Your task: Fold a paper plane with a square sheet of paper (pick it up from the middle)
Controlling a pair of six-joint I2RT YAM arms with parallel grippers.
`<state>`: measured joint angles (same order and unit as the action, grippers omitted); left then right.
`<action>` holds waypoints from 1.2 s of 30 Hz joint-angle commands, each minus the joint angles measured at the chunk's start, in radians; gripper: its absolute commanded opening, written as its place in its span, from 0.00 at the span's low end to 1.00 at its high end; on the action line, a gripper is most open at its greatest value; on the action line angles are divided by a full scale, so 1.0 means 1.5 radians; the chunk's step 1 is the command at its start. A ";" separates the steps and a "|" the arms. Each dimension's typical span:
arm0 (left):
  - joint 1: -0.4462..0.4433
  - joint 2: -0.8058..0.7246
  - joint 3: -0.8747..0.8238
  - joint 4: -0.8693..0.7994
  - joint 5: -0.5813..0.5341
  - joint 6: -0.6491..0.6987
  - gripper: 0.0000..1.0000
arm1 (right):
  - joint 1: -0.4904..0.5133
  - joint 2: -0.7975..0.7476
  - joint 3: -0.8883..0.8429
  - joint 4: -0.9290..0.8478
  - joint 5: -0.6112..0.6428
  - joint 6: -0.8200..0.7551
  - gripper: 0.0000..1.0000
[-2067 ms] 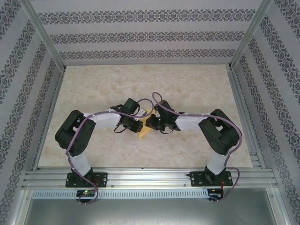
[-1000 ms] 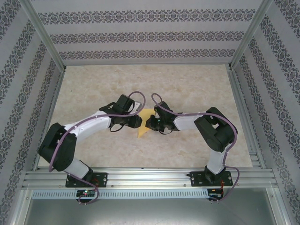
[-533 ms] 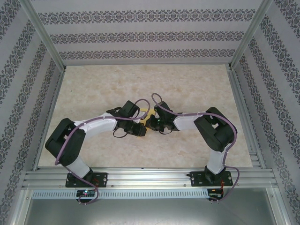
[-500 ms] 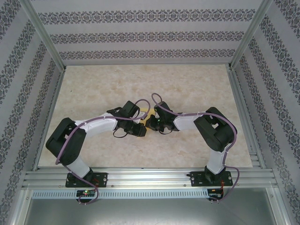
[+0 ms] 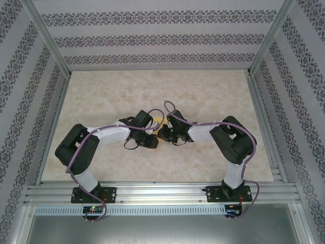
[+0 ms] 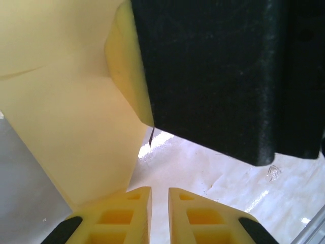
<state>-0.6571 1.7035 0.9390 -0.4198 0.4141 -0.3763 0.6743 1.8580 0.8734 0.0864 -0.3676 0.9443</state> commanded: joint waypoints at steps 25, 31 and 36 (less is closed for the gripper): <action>0.042 -0.029 -0.069 0.139 0.091 -0.079 0.15 | 0.003 0.044 0.001 -0.053 0.036 -0.012 0.10; 0.064 -0.103 -0.133 0.284 0.127 -0.212 0.15 | 0.001 0.041 0.000 -0.055 0.036 -0.012 0.10; 0.060 -0.111 -0.173 0.354 0.102 -0.290 0.14 | 0.002 0.041 0.002 -0.053 0.036 -0.009 0.10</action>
<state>-0.5697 1.5478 0.7067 -0.0120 0.5701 -0.7013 0.6743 1.8709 0.8902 0.0807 -0.3679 0.9440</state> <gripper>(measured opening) 0.138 0.096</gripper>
